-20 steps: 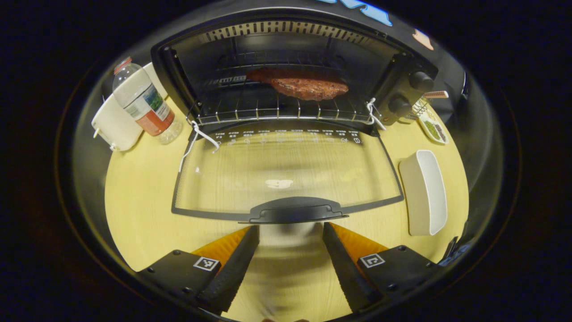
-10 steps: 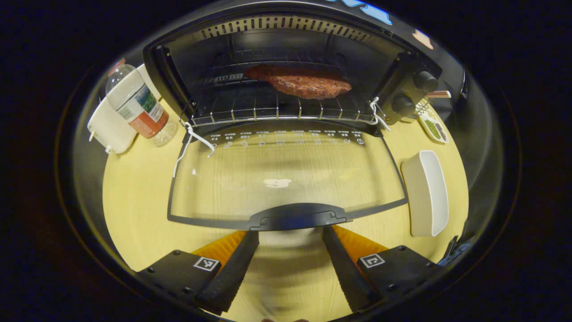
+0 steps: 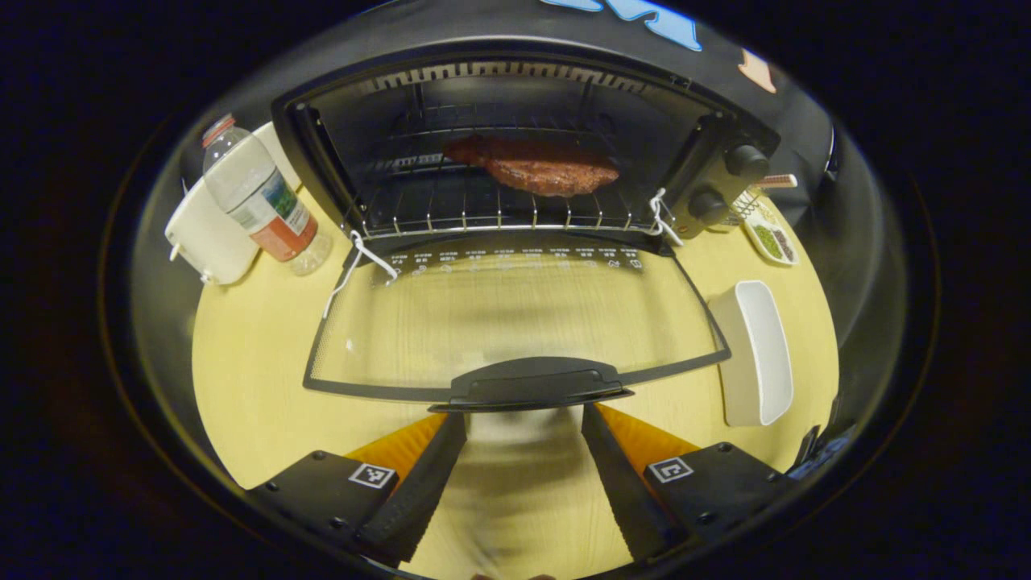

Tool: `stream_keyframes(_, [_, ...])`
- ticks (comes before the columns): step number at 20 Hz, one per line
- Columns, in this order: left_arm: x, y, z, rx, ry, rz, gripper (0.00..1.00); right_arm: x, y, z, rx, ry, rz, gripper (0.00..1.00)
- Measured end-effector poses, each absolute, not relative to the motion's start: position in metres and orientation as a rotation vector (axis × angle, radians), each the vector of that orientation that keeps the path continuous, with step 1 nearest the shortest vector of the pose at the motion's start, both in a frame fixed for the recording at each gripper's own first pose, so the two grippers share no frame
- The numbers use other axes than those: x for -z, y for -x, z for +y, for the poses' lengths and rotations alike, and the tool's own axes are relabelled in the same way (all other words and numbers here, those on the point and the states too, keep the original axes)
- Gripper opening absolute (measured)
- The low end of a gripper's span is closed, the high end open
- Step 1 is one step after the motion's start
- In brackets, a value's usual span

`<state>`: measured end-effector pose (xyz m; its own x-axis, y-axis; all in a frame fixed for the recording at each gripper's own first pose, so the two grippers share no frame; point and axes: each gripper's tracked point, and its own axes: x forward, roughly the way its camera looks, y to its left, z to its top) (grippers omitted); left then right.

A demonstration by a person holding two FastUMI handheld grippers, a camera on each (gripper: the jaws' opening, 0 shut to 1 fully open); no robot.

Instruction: Open the electric oven with the left hand, put the food in, and close the electric oven.

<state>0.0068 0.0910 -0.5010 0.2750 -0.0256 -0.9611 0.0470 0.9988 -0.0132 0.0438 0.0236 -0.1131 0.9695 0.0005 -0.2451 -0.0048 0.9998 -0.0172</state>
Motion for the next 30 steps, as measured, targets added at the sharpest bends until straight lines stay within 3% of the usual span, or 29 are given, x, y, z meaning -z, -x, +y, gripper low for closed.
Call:
stream_keyframes(6, [0.486,-0.008,0.090,0.047,-0.012,1.256,1.00,0.107,-0.041,0.024,-0.009,0.011,0.228,0.89])
stream_keyframes(7, [0.484,-0.008,0.090,0.046,-0.010,1.252,0.93,0.105,-0.040,0.023,-0.011,0.011,0.224,0.89])
stream_keyframes(9, [0.479,-0.009,0.089,0.045,-0.006,1.243,1.00,0.102,-0.039,0.023,-0.012,0.012,0.216,0.89])
stream_keyframes(16, [0.458,-0.013,0.088,0.047,0.001,1.195,1.00,0.094,-0.034,0.020,-0.006,0.009,0.195,0.89])
stream_keyframes(18, [0.454,-0.015,0.088,0.049,-0.004,1.181,0.93,0.090,-0.034,0.019,-0.007,0.004,0.183,0.89])
stream_keyframes(19, [0.451,-0.016,0.087,0.050,-0.005,1.174,0.97,0.090,-0.034,0.019,-0.007,0.006,0.181,0.89])
stream_keyframes(20, [0.449,-0.016,0.087,0.050,-0.003,1.169,0.93,0.089,-0.035,0.020,-0.009,0.007,0.179,0.89])
stream_keyframes(23, [0.442,-0.019,0.086,0.050,-0.006,1.151,0.98,0.088,-0.035,0.021,-0.015,0.003,0.181,0.89])
stream_keyframes(27, [0.438,-0.024,0.085,0.056,-0.018,1.131,0.93,0.089,-0.036,0.025,-0.023,0.011,0.186,0.89])
stream_keyframes(30, [0.433,-0.031,0.083,0.064,-0.023,1.114,0.95,0.087,-0.036,0.024,-0.025,0.015,0.185,0.89])
